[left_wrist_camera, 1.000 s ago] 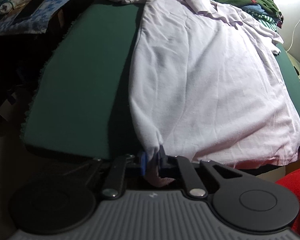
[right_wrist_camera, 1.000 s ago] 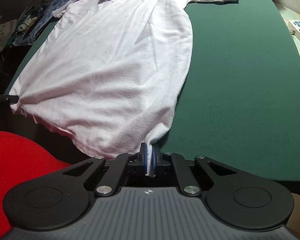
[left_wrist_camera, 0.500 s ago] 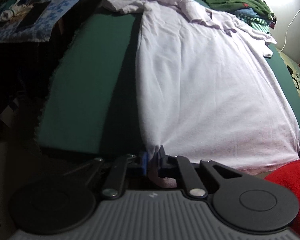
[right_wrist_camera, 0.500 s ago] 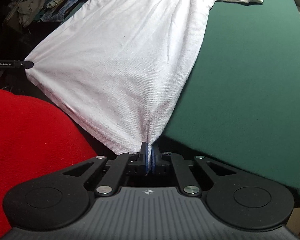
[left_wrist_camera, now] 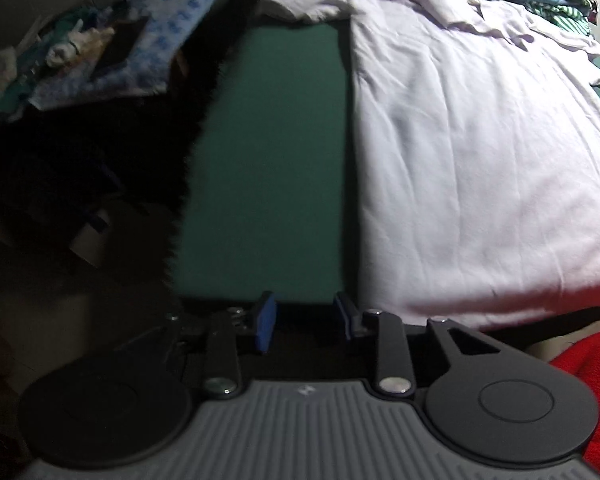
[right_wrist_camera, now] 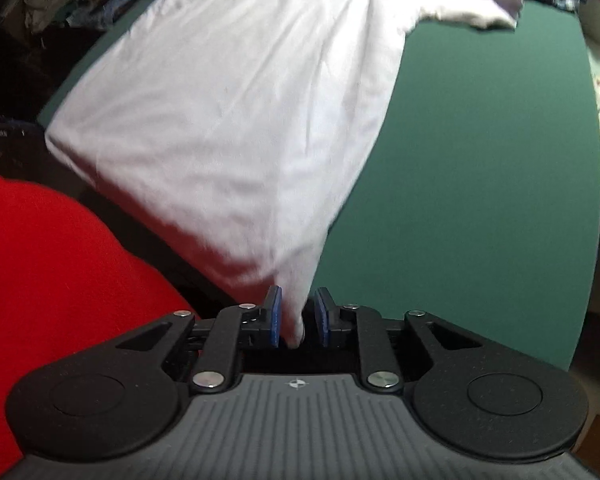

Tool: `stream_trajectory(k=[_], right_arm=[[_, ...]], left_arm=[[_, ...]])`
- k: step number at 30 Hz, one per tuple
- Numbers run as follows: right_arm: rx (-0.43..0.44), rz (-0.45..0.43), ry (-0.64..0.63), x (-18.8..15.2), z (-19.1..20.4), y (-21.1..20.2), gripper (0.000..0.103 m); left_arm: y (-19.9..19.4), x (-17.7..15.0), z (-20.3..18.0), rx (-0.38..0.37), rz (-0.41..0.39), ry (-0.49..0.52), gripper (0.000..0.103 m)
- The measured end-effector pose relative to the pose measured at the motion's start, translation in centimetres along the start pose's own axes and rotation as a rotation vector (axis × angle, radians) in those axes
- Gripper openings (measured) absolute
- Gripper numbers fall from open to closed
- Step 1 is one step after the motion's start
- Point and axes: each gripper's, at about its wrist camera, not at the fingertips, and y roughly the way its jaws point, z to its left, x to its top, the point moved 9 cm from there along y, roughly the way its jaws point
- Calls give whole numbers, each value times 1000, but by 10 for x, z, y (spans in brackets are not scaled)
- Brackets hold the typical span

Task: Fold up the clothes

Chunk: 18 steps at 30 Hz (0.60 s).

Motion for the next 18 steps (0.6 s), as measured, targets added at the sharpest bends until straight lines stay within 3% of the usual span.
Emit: stream_trajectory(k=[2,7,13,16,18], right_arm=[[-27,-105,-12,28,1,-6,20],[-91,-295,-45,83,5,15,20],[-98,-339,73,122,-1,67,20],[-116,-338,113,124,-10,76,19],[-129,-338,125,123,-17,78,16]], left_arm=[[-7,17,2,34,-48,10,39],[-12,76,-46,-71,-224,7,39],[43,103,-102,-95,-234,-41,40],[64,102,-107,-58,-210,-101,39],[63,99,-105,-33,-225,-93,44]])
